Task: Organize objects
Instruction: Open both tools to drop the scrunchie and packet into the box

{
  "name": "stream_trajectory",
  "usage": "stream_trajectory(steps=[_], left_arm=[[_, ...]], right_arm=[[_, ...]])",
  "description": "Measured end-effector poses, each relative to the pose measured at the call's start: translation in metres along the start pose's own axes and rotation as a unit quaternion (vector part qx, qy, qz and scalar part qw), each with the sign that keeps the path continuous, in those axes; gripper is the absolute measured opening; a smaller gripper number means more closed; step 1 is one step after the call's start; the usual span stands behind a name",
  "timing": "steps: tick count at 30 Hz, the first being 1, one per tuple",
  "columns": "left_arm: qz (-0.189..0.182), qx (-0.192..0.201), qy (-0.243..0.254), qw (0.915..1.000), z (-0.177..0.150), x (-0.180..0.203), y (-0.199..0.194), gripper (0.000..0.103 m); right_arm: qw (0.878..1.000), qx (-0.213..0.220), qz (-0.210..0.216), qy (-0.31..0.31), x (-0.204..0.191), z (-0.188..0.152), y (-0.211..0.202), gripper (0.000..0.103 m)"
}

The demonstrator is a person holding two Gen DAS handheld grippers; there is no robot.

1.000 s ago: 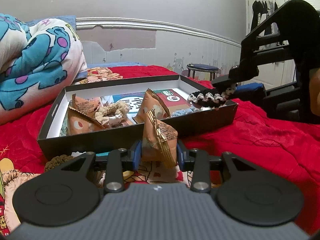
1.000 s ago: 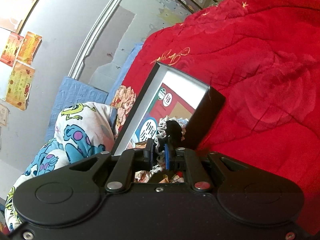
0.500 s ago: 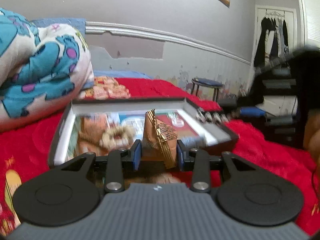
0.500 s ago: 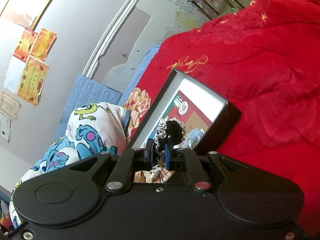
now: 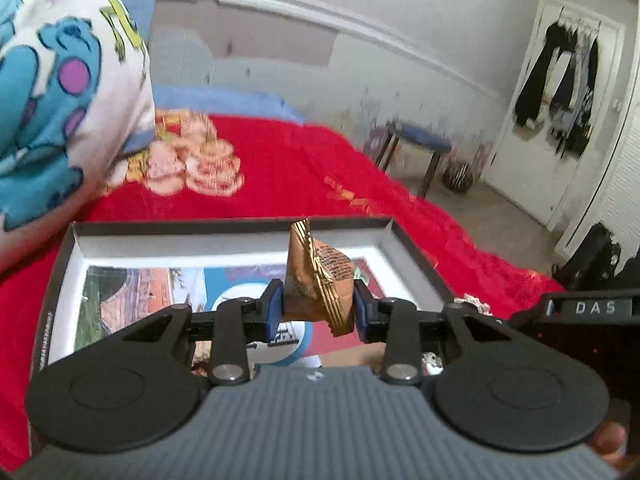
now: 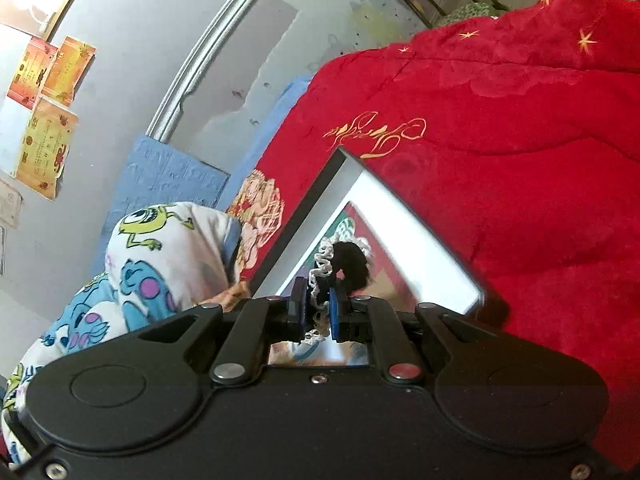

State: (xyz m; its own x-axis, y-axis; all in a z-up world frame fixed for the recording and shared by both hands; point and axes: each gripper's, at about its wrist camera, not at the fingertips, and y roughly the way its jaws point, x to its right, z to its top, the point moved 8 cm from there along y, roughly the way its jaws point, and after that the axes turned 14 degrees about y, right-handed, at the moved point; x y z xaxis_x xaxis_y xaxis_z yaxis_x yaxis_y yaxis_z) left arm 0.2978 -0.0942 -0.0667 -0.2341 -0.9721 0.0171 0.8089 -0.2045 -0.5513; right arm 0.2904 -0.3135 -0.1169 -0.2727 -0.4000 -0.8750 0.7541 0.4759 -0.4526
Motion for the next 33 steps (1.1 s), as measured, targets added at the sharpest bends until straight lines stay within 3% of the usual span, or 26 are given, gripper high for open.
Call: stream_trajectory(steps=[8, 20, 27, 33], left_arm=[[0.01, -0.058, 0.059, 0.9965, -0.025, 0.014, 0.017, 0.04], [0.006, -0.087, 0.063, 0.9942, -0.044, 0.02, 0.006, 0.04], [0.025, -0.075, 0.038, 0.9961, -0.041, 0.011, 0.003, 0.04], [0.036, -0.062, -0.016, 0.9973, -0.044, 0.003, -0.002, 0.041]], right_arm=[[0.999, 0.003, -0.02, -0.033, 0.003, -0.007, 0.017, 0.011], [0.998, 0.0, -0.028, -0.053, -0.002, -0.017, 0.019, 0.011], [0.997, -0.004, -0.037, -0.065, -0.006, -0.027, 0.023, 0.011], [0.995, 0.004, -0.048, -0.084, -0.01, -0.034, 0.029, 0.011]])
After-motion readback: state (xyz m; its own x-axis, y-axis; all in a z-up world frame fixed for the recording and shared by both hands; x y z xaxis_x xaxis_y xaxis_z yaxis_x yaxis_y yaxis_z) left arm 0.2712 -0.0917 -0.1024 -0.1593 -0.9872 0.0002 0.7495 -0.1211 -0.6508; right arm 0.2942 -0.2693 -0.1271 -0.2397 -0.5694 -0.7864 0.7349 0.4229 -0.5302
